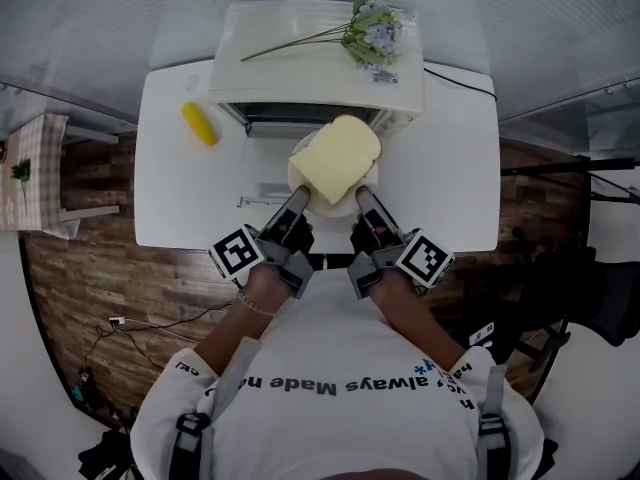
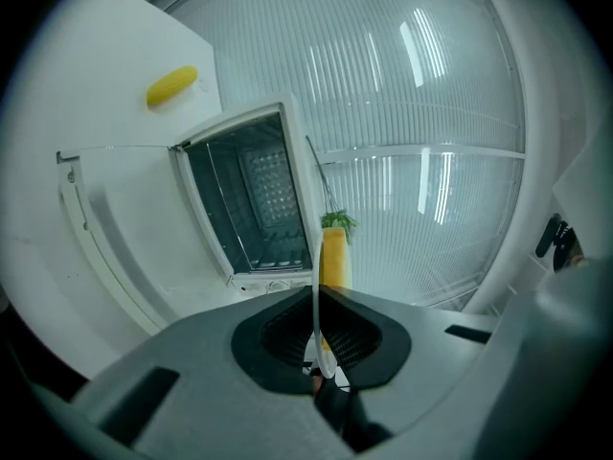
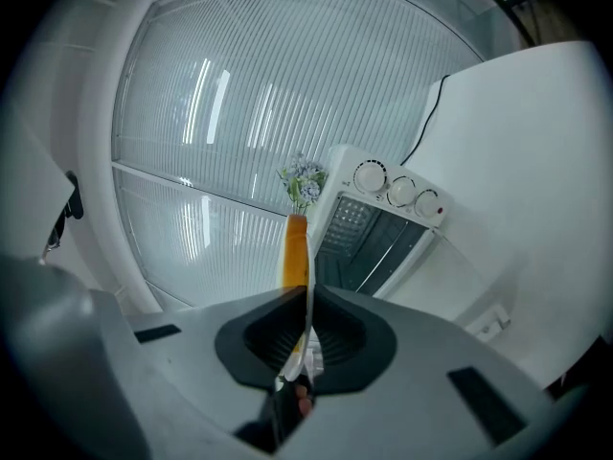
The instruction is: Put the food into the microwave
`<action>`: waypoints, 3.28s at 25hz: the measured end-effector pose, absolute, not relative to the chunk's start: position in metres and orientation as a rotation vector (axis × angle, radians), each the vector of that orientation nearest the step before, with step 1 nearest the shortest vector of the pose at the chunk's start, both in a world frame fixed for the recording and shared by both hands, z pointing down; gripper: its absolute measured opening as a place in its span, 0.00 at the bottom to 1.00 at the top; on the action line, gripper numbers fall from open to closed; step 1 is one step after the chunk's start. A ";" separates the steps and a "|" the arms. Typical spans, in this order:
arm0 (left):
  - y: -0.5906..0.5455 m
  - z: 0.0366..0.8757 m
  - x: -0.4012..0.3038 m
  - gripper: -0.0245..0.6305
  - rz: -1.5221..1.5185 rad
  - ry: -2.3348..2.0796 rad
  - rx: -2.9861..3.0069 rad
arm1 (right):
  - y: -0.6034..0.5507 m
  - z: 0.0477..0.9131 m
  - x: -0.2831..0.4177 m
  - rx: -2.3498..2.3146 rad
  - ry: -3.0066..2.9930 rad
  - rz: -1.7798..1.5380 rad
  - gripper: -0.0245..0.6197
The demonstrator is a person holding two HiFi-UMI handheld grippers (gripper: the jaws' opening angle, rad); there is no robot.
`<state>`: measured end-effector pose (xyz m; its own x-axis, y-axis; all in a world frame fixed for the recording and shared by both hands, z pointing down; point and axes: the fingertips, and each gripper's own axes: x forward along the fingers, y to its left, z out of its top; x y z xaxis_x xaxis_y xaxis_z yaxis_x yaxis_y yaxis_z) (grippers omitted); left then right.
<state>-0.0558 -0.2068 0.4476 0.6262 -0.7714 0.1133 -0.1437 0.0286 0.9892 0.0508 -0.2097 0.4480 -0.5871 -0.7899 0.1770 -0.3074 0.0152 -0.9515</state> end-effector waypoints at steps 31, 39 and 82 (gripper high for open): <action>-0.297 0.595 -0.072 0.07 -0.445 -0.884 1.453 | -0.296 0.601 0.040 -1.282 1.803 -1.737 0.08; -0.306 0.612 -0.073 0.07 -0.422 -0.911 1.457 | -0.306 0.615 0.041 -1.291 1.780 -1.732 0.08; -0.374 0.642 -0.050 0.09 -0.465 -0.832 1.431 | -0.370 0.646 0.008 -1.127 1.641 -1.755 0.08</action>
